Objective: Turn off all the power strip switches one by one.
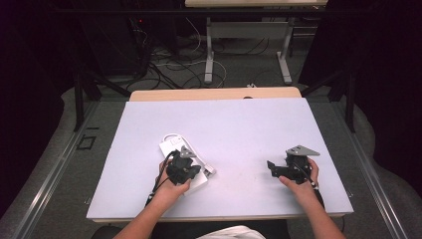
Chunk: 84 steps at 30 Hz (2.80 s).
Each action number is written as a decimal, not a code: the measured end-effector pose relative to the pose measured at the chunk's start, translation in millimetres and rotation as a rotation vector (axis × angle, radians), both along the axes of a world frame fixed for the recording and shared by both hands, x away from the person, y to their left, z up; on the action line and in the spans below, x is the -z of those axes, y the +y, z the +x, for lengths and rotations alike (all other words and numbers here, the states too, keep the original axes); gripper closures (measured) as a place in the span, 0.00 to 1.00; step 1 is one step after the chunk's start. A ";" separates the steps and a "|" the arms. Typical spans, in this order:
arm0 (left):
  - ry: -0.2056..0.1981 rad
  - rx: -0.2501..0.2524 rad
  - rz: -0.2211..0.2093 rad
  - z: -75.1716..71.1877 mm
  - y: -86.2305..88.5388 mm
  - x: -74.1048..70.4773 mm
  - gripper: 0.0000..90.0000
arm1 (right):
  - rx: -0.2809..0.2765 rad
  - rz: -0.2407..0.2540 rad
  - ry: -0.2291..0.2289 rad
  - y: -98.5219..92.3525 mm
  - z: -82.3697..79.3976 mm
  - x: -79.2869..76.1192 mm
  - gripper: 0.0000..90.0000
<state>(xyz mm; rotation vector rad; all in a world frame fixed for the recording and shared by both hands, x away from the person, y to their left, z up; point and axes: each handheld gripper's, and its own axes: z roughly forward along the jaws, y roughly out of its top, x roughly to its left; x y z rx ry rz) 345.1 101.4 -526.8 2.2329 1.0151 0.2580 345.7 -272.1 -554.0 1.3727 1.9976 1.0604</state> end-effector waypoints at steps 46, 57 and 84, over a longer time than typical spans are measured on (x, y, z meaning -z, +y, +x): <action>-0.026 -0.153 -0.102 8.3 52.4 -13.3 0.68 | 0.009 0.011 0.000 -1.1 -1.7 -1.2 0.16; -0.119 -0.243 -0.080 6.5 105.1 -14.4 0.53 | 0.011 0.017 0.003 0.0 -1.5 -0.7 0.16; -0.148 -0.439 -0.180 9.9 177.9 0.1 0.05 | 0.001 0.000 0.000 -0.6 -0.6 -0.1 0.16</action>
